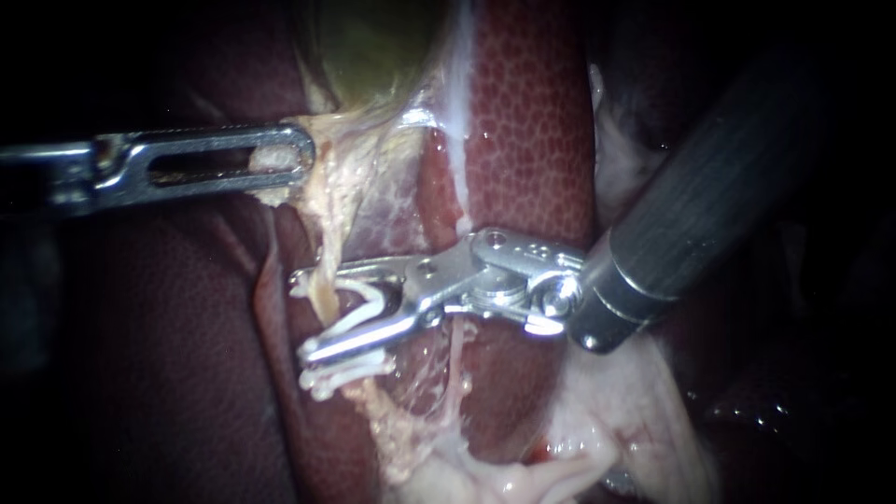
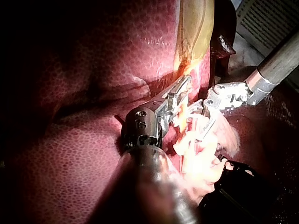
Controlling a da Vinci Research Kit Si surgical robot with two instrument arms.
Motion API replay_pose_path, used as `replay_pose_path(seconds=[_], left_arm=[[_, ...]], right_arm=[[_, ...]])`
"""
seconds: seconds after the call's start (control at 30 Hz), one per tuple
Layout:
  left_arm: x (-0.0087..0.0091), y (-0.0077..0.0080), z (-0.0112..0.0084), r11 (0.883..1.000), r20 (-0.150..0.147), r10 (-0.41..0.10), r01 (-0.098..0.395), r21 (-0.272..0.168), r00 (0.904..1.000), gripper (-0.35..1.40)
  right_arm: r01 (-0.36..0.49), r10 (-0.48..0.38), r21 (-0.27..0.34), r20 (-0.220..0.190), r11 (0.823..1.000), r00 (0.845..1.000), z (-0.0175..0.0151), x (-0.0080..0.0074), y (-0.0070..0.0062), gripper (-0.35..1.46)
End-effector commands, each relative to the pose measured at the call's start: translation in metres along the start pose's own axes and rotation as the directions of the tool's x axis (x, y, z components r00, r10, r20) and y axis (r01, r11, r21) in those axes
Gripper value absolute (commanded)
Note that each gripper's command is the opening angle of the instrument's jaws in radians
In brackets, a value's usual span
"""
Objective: Clipping third clip left tube
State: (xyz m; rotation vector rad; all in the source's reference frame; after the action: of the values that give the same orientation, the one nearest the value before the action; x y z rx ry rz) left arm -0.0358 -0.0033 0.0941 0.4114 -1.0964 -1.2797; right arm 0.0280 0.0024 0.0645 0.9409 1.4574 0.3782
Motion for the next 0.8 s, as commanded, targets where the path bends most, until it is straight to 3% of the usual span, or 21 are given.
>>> replay_pose_path(seconds=[0.03, 0.8], left_arm=[[0.0, 0.0, 0.0, 1.0, -0.001, 0.0, 0.0, 0.001, 1.0, -0.23], [0.0, -0.0002, -0.0001, 1.0, 0.0, 0.0, 0.0, 0.0, 1.0, -0.23]], right_arm=[[-0.007, 0.007, 0.0, 0.0, 1.0, 1.0, -0.0001, 0.0, 0.0001, 0.58], [-0.057, 0.057, 0.012, -0.01, 0.998, 0.998, 0.001, 0.0, 0.0011, 0.58]])
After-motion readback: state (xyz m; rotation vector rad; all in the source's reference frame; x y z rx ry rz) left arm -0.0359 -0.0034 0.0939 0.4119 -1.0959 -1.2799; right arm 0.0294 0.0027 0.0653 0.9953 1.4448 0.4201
